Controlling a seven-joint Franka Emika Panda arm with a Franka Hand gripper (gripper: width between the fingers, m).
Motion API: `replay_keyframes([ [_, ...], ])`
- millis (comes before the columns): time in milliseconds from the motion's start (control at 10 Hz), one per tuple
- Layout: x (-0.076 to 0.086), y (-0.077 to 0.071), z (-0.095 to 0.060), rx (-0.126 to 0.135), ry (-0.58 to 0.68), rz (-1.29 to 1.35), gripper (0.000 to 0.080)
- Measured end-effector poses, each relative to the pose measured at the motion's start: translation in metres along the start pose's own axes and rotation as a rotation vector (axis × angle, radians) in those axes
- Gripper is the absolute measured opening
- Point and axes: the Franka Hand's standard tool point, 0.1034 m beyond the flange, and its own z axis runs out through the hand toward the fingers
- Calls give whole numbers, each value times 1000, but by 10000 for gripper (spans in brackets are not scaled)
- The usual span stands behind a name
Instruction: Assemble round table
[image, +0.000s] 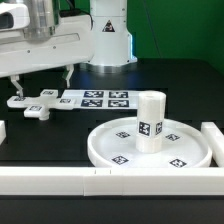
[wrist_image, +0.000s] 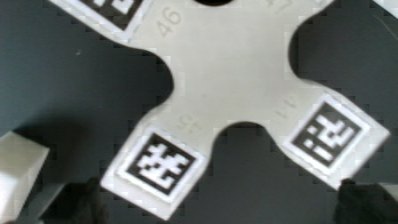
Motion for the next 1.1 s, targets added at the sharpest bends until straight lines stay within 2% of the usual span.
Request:
replay_keyframes([
  [200,-8,2,2,-64,25,-55,649],
  [600,-11,-2,4,-60,21,-62,649],
  [800,-18,-15,12,-38,6,-70,649],
  [1100,-23,-19,15,-40,3,-81,649],
])
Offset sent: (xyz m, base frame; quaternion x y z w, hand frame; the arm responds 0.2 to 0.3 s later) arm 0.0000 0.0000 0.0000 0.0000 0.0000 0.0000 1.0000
